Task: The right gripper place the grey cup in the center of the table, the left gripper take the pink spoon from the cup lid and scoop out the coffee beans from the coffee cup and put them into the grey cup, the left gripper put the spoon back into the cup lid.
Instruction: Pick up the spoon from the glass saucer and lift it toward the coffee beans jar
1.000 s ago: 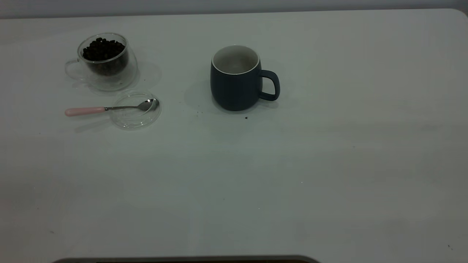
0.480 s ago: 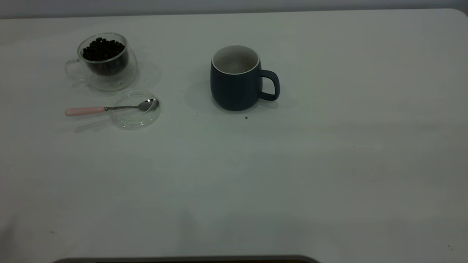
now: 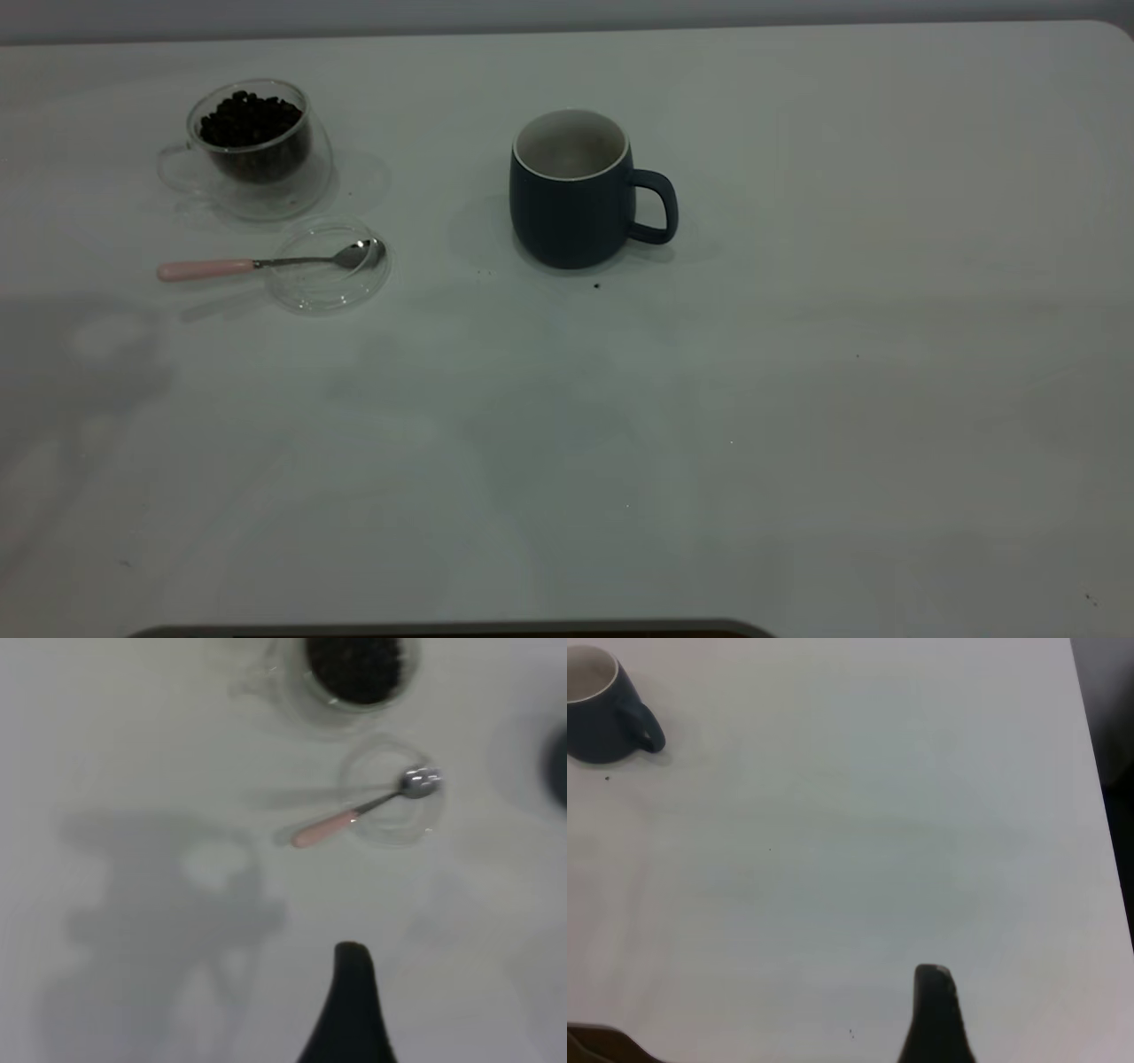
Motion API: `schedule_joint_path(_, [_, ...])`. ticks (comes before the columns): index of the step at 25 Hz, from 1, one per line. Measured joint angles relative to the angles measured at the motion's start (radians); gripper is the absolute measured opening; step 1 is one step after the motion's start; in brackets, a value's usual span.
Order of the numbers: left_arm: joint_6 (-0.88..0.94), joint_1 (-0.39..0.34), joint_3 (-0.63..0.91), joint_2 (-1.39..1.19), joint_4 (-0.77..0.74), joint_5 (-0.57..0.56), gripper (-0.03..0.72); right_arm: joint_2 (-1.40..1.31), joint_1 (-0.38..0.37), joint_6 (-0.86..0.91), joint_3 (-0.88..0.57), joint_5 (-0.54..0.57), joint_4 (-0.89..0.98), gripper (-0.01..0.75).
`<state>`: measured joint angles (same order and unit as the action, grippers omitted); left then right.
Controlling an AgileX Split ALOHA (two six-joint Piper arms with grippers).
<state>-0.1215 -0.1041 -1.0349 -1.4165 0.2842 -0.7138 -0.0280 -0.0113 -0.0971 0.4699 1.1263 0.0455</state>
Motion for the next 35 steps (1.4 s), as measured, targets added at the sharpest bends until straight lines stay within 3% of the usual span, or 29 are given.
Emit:
schedule_joint_path(4, [-0.172,-0.095,-0.038,-0.151,0.163,-0.035,0.703,0.000,0.000,0.000,0.000,0.000,0.000,0.591])
schedule_joint_path(10, [-0.600,-0.259,-0.040,-0.360,0.502,-0.098,0.703,0.000,0.000,0.000,0.000,0.000,0.000,0.591])
schedule_joint_path(17, [-0.852,-0.376,-0.040,-0.581,0.641,-0.146,0.703,0.000,0.000,0.000,0.000,0.000,0.000,0.591])
schedule_joint_path(24, [-1.029,-0.428,-0.056,-0.778,0.749,-0.142,0.703,0.000,0.000,0.000,0.000,0.000,0.000,0.591])
schedule_joint_path(35, [-1.151,-0.409,-0.153,-1.012,0.864,-0.207,0.703,0.000,0.000,0.000,0.000,0.000,0.000,0.591])
